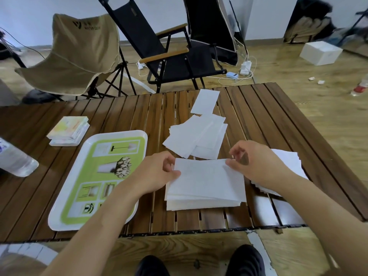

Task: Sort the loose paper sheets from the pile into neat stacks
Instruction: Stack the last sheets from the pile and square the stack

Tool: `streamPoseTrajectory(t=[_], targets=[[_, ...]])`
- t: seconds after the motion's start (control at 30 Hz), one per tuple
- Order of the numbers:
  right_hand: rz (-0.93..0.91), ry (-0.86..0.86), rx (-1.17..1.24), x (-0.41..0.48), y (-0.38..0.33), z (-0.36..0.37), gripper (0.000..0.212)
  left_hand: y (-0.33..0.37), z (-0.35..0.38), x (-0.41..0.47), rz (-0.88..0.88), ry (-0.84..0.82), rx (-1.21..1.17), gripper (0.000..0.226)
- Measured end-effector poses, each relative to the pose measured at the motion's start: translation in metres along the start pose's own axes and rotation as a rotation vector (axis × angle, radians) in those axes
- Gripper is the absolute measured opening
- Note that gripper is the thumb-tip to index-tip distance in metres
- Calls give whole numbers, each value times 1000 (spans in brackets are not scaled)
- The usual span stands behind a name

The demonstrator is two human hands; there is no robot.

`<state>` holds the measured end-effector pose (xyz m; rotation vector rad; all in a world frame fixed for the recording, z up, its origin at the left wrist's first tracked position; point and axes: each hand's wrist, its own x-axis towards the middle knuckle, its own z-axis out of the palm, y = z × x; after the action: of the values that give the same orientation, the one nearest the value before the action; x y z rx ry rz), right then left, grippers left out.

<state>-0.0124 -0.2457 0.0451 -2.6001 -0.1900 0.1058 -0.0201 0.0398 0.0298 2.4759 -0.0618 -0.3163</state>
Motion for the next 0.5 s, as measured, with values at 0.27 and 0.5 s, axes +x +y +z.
streamPoseTrajectory(t=[0.27, 0.5], targets=[[-62, 19, -99, -5, -20, 7, 20, 6, 5, 4, -99, 40, -20, 14], [-162, -256, -199, -17, -41, 23, 30, 3, -1, 3, -194, 12, 92, 19]])
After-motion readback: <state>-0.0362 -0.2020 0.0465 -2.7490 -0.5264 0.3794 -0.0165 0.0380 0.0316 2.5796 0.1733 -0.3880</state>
